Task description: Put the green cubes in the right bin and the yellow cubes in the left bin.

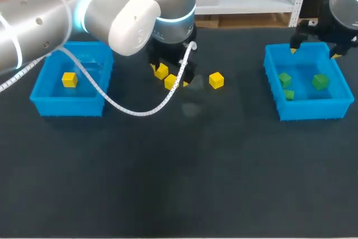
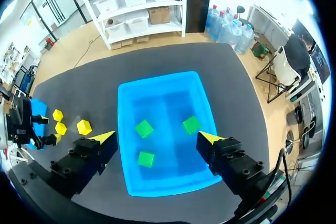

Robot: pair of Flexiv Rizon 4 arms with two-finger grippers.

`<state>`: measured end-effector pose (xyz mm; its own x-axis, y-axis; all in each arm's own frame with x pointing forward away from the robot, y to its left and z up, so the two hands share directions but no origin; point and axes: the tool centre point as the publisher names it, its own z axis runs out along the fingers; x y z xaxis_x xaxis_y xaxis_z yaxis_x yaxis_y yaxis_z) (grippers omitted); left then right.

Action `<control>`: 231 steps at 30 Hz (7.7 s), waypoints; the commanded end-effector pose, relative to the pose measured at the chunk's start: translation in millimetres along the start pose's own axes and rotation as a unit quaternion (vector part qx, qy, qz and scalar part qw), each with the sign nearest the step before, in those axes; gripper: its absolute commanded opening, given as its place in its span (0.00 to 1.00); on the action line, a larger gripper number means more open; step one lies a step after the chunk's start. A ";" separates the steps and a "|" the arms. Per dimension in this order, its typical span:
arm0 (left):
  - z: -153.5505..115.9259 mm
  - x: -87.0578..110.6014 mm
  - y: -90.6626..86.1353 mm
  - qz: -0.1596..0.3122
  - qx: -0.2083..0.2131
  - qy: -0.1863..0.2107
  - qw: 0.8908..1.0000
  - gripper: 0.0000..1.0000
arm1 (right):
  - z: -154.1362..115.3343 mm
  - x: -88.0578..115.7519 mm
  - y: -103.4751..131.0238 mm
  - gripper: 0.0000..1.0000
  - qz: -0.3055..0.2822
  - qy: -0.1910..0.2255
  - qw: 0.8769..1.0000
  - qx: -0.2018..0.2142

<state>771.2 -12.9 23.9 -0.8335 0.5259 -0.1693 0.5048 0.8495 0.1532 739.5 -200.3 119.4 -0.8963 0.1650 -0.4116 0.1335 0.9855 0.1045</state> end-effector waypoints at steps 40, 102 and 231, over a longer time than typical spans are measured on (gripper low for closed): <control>46.5 -10.8 -6.7 -0.004 0.010 0.039 0.999 0.00 | -0.5 2.1 -0.5 1.00 0.001 -0.004 1.000 0.001; -82.5 23.8 64.1 0.034 0.024 -0.121 0.992 1.00 | -0.5 2.1 -0.5 1.00 0.001 -0.004 1.000 0.001; -42.5 -37.6 -80.0 0.164 0.061 -0.111 0.978 1.00 | -0.5 2.1 -0.5 1.00 0.001 -0.004 1.000 0.001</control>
<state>729.9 -81.3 80.3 -0.5412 0.7459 -0.3881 0.7738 0.6225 0.1173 739.3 -200.2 119.5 -0.8963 0.1649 -0.4116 0.1333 0.9856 0.1044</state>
